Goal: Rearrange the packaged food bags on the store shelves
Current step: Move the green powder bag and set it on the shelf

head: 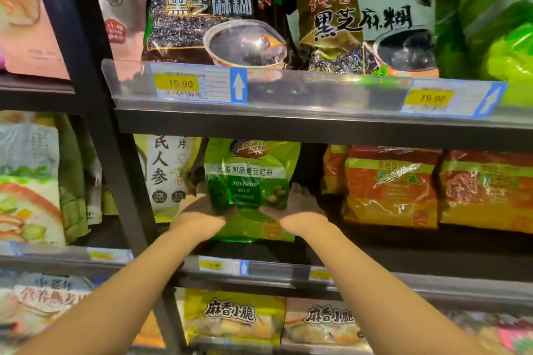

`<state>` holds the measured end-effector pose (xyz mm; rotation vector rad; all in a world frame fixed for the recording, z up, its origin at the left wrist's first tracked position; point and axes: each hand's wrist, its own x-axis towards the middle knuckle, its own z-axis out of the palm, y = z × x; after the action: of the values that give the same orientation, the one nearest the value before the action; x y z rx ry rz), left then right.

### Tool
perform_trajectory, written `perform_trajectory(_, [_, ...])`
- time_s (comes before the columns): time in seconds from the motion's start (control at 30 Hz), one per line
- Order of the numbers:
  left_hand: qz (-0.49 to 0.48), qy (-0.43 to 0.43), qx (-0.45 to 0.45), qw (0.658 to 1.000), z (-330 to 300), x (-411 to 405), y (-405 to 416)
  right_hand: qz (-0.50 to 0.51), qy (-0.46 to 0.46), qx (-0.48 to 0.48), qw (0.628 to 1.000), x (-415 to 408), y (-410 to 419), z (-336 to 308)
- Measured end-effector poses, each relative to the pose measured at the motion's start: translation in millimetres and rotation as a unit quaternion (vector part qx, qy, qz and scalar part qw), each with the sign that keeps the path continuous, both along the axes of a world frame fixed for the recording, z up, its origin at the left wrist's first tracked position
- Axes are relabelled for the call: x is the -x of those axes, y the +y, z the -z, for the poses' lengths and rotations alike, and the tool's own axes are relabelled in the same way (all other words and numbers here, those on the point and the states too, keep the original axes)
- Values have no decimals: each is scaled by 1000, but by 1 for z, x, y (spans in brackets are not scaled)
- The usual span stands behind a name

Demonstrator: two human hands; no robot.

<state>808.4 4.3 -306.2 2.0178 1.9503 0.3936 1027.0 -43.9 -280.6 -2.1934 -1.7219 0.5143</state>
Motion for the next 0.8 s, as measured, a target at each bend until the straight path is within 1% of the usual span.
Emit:
perform_trajectory(0.07, [5, 5, 13, 1000, 4, -1, 5, 0, 3, 1, 1000, -2, 8, 7])
perform_trajectory(0.17, [-19, -32, 37, 999, 12, -5, 14, 4, 31, -5, 999, -5, 18, 15])
perform_trajectory(0.2, [-24, -52, 49, 997, 16, -5, 17, 7, 42, -5, 999, -6, 21, 18])
perform_trajectory(0.27, [-29, -123, 65, 990, 21, -8, 22, 9, 65, 3, 998, -8, 27, 27])
perform_trajectory(0.33, [-36, -186, 75, 979, 24, -9, 28, 9, 108, 19, 994, -12, 32, 37])
perform_trajectory(0.47, [-52, -256, 92, 961, 27, -9, 38, 17, 216, 25, 976, -17, 40, 48])
perform_trajectory(0.57, [-50, -318, 90, 943, 31, -9, 40, 10, 250, 23, 968, -19, 46, 53])
perform_trajectory(0.67, [-37, -348, 74, 934, 37, -11, 36, 5, 289, 10, 957, -17, 44, 56])
perform_trajectory(0.8, [-23, -361, 32, 932, 41, -12, 24, 24, 280, -18, 960, -10, 36, 54])
